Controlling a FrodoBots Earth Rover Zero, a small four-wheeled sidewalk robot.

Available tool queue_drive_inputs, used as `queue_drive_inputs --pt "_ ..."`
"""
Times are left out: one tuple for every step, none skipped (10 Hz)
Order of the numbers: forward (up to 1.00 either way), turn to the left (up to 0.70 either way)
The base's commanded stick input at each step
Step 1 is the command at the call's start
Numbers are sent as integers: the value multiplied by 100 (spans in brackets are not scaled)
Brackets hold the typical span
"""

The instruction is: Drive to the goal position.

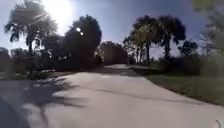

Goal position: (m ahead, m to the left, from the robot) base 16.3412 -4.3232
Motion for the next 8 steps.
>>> queue_drive_inputs --pt "70 35" --pt "70 29" --pt "70 8" --pt "70 0" --pt "70 0" --pt "70 0" --pt "70 0" --pt "70 0"
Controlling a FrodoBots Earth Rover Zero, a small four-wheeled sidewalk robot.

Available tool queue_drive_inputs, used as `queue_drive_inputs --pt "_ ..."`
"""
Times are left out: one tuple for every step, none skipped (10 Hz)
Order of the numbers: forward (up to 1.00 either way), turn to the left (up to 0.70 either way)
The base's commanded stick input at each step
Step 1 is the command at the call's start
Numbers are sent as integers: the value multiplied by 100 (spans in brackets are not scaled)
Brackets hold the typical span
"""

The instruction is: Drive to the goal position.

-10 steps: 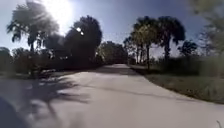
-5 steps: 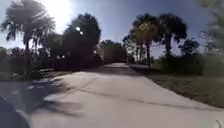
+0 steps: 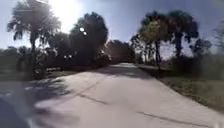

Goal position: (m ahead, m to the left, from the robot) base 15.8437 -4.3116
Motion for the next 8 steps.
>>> queue_drive_inputs --pt "70 0" --pt "70 0" --pt "70 0" --pt "70 0" --pt "70 0" --pt "70 0" --pt "70 0" --pt "70 0"
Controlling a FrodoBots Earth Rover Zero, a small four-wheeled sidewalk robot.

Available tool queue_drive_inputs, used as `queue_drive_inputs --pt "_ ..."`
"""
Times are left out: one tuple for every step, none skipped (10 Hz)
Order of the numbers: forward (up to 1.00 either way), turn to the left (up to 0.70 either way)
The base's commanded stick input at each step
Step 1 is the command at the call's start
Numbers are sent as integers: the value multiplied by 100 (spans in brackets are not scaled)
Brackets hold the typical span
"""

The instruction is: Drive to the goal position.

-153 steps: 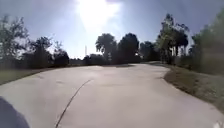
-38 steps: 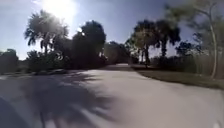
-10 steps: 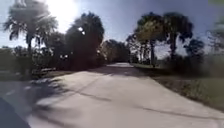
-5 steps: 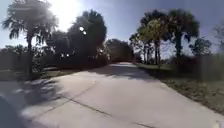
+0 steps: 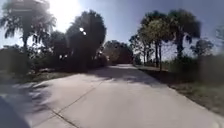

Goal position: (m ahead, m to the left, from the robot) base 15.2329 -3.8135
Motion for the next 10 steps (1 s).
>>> queue_drive_inputs --pt "70 0" --pt "70 0" --pt "70 0" --pt "70 0" --pt "70 0" --pt "70 0" --pt "70 0" --pt "70 0" --pt "70 0" --pt "70 0"
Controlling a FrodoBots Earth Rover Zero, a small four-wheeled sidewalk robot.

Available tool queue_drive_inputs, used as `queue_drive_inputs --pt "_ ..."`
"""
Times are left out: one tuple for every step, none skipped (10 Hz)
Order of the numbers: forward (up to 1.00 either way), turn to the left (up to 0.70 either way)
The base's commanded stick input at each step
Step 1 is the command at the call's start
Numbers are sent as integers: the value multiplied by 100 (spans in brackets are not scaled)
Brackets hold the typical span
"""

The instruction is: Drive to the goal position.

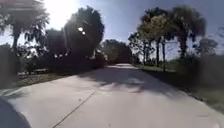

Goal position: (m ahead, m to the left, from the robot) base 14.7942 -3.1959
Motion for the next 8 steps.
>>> queue_drive_inputs --pt "70 0" --pt "70 0" --pt "70 0" --pt "70 0" --pt "70 0" --pt "70 0" --pt "70 0" --pt "70 0"
